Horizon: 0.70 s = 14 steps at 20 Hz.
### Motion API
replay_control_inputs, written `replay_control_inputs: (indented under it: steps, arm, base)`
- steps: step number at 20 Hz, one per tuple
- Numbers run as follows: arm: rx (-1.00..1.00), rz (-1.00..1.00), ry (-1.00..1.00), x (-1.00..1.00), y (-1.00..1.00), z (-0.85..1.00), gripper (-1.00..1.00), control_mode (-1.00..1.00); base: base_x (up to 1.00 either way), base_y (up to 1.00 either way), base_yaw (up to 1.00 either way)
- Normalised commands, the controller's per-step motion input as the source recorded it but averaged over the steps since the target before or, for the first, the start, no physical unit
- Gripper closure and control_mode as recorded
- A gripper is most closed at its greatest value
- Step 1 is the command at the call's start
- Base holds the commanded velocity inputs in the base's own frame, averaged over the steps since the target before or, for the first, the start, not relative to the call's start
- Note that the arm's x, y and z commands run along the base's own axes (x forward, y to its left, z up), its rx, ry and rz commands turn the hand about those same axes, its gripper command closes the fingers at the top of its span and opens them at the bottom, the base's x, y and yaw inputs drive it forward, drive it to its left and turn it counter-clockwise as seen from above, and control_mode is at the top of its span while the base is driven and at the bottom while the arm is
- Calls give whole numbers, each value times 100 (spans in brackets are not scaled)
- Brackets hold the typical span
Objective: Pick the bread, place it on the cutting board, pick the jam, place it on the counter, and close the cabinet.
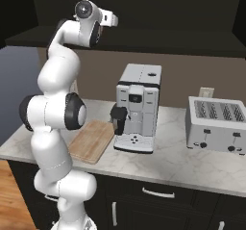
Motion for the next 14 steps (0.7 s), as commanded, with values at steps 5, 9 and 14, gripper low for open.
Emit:
replay_control_inputs:
  steps: [5, 9, 14]
  arm:
    - [0, 0, -1, -64, -15, -8, 100, -100]
    - [0, 0, -5, -80, -16, -4, 100, -100]
    - [0, 0, -6, -92, -10, -8, 100, -100]
  base:
    - [0, 0, 0]
    - [0, 0, 0]
    - [0, 0, 0]
